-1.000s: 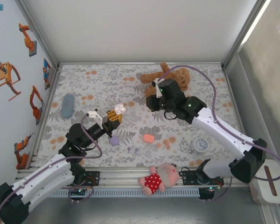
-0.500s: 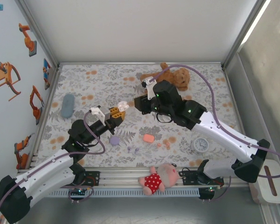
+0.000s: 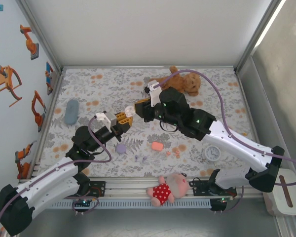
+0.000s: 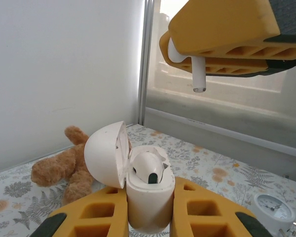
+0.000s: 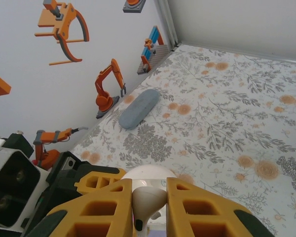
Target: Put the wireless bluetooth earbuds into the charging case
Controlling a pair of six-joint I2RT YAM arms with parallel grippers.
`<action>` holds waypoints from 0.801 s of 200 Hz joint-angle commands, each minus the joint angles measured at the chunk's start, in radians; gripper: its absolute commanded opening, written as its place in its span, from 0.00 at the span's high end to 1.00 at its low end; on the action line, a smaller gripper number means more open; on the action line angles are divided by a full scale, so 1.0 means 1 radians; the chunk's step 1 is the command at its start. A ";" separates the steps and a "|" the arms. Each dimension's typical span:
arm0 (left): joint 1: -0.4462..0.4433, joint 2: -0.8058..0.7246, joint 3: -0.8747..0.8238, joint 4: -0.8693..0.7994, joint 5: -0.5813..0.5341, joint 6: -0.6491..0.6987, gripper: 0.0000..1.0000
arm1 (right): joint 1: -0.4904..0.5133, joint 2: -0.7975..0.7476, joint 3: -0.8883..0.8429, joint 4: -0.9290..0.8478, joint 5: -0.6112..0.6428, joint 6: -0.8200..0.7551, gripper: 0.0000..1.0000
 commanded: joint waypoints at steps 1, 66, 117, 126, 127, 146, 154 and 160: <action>-0.006 -0.005 0.034 0.042 0.026 -0.001 1.00 | 0.016 0.014 0.007 0.041 0.049 -0.032 0.80; -0.006 0.000 0.036 0.055 0.032 -0.006 1.00 | 0.031 0.052 0.006 0.045 0.067 -0.032 0.80; -0.005 -0.007 0.035 0.048 0.030 -0.005 1.00 | 0.032 0.059 -0.011 0.050 0.072 -0.030 0.80; -0.005 -0.008 0.035 0.048 0.030 -0.006 1.00 | 0.031 0.062 -0.012 0.047 0.075 -0.030 0.80; -0.006 -0.008 0.035 0.048 0.031 -0.007 1.00 | 0.031 0.061 -0.013 0.047 0.076 -0.030 0.80; -0.005 -0.010 0.036 0.049 0.030 -0.006 1.00 | 0.031 0.060 -0.018 0.042 0.082 -0.033 0.80; -0.005 -0.012 0.035 0.049 0.030 -0.007 1.00 | 0.032 0.059 -0.022 0.040 0.081 -0.033 0.80; -0.006 -0.011 0.036 0.049 0.030 -0.007 1.00 | 0.031 0.059 -0.024 0.041 0.081 -0.033 0.80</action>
